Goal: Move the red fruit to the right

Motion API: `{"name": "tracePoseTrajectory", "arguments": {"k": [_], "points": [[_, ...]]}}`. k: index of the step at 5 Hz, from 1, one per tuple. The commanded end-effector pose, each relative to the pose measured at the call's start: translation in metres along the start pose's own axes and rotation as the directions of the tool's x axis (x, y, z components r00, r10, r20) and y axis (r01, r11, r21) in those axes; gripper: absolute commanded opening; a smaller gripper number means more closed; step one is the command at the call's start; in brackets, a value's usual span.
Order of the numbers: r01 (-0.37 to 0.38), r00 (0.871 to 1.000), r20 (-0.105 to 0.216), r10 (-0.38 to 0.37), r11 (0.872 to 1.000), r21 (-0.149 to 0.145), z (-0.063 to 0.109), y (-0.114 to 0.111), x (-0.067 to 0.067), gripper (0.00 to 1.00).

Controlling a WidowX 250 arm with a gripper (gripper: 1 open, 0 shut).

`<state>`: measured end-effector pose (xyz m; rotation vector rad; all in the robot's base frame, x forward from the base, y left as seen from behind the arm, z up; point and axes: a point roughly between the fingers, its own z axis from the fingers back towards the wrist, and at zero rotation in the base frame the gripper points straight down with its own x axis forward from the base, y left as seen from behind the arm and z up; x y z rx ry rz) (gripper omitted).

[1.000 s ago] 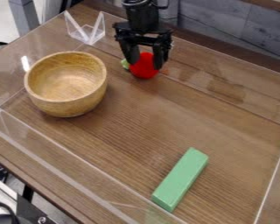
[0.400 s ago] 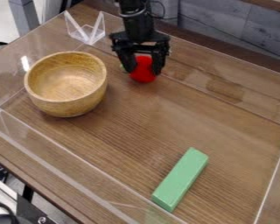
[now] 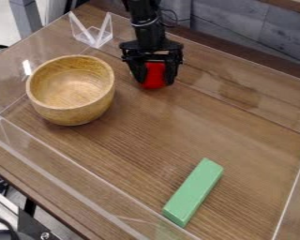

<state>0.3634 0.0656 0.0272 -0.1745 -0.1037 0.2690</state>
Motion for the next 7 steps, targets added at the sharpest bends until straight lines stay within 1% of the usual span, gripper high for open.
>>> {"name": "tracePoseTrajectory", "arguments": {"k": [1,2,3,4,5,6,7], "points": [[0.045,0.999,0.023,-0.045,0.999,-0.010,-0.001,-0.005,0.003,1.00],[0.075,0.997,0.019,-0.074,0.997,-0.019,-0.003,-0.003,0.001,1.00],[0.053,0.998,0.032,-0.052,0.998,-0.024,0.005,-0.003,-0.003,0.00],[0.090,0.995,0.050,-0.088,0.995,-0.047,0.021,-0.001,0.006,0.00],[0.136,0.989,0.076,-0.131,0.988,-0.071,0.041,-0.003,0.014,0.00],[0.186,0.979,0.106,-0.176,0.978,-0.096,0.063,-0.008,0.020,0.00],[0.181,0.976,0.142,-0.164,0.977,-0.116,0.081,-0.018,0.016,0.00]]}}
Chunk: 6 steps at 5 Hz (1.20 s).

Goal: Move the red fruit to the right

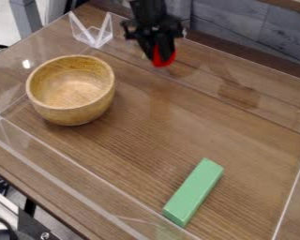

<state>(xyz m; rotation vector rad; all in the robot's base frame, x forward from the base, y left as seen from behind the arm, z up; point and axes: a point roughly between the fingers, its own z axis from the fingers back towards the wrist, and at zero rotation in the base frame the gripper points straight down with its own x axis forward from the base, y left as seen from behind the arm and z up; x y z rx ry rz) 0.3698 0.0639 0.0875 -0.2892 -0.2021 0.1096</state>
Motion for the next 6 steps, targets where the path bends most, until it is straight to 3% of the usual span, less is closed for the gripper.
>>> {"name": "tracePoseTrajectory", "arguments": {"k": [1,2,3,4,5,6], "points": [[0.041,0.996,0.078,-0.039,0.999,-0.018,0.032,-0.028,0.003,0.00],[0.091,0.994,0.063,-0.088,0.995,-0.041,0.029,-0.062,-0.012,0.00],[0.155,0.988,0.036,-0.153,0.986,-0.054,0.015,-0.100,-0.030,0.00],[0.251,0.967,-0.016,-0.253,0.965,-0.070,-0.007,-0.133,-0.038,0.00],[0.310,0.947,-0.061,-0.316,0.947,-0.084,-0.029,-0.152,-0.043,0.00],[0.309,0.945,-0.086,-0.315,0.948,-0.080,-0.058,-0.161,-0.052,0.00]]}}
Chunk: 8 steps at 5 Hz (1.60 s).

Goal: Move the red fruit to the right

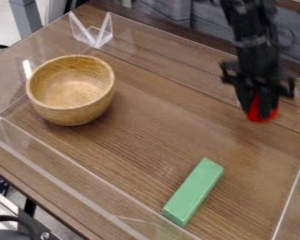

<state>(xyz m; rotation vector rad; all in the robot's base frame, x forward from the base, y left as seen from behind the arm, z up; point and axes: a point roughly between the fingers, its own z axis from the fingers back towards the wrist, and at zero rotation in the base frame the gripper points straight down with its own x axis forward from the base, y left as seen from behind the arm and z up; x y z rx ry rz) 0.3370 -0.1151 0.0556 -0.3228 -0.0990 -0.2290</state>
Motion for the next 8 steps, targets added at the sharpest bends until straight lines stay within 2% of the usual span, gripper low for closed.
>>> {"name": "tracePoseTrajectory", "arguments": {"k": [1,3,5,6,7,8], "points": [[-0.003,1.000,0.028,0.002,1.000,0.008,-0.011,-0.005,0.005,0.00],[-0.031,1.000,0.003,0.030,0.999,0.023,-0.014,-0.001,0.002,0.00],[0.074,0.995,-0.064,-0.073,0.997,0.019,-0.025,0.028,0.006,0.00],[0.042,0.997,-0.071,-0.040,0.999,0.028,-0.021,0.052,-0.003,1.00],[0.008,0.997,-0.079,-0.005,0.999,0.043,-0.012,0.072,-0.011,1.00],[-0.017,0.996,-0.084,0.021,0.998,0.053,-0.016,0.061,-0.003,1.00]]}}
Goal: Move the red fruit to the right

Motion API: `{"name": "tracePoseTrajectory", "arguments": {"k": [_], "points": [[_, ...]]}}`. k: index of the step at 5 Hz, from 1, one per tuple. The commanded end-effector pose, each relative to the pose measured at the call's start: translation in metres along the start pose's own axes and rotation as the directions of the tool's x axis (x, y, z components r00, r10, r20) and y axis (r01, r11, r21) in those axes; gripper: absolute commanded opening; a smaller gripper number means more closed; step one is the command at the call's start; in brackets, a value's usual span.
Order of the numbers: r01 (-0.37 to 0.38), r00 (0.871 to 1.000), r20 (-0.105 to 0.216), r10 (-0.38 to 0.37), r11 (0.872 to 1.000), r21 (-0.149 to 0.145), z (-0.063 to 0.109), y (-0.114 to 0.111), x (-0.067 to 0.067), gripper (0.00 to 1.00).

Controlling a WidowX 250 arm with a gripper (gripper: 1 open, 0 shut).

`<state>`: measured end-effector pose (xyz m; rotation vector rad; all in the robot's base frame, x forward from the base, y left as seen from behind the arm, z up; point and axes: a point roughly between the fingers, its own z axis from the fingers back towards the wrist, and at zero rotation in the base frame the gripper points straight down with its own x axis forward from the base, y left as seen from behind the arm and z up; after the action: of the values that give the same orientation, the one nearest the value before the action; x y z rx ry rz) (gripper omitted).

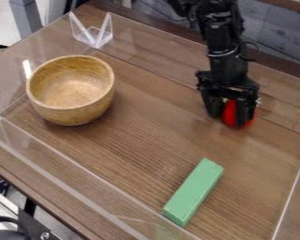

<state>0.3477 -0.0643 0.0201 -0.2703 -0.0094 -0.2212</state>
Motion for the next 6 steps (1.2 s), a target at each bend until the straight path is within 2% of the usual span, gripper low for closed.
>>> {"name": "tracePoseTrajectory", "arguments": {"k": [1,2,4,6], "points": [[-0.014,1.000,0.005,0.014,1.000,0.014,0.001,-0.012,0.012,0.00],[-0.008,1.000,-0.015,0.008,1.000,0.020,0.009,-0.002,0.005,1.00],[-0.089,0.996,-0.014,0.089,0.995,0.044,0.022,0.009,-0.004,1.00],[-0.163,0.986,-0.012,0.164,0.983,0.080,0.027,-0.006,0.001,1.00]]}}
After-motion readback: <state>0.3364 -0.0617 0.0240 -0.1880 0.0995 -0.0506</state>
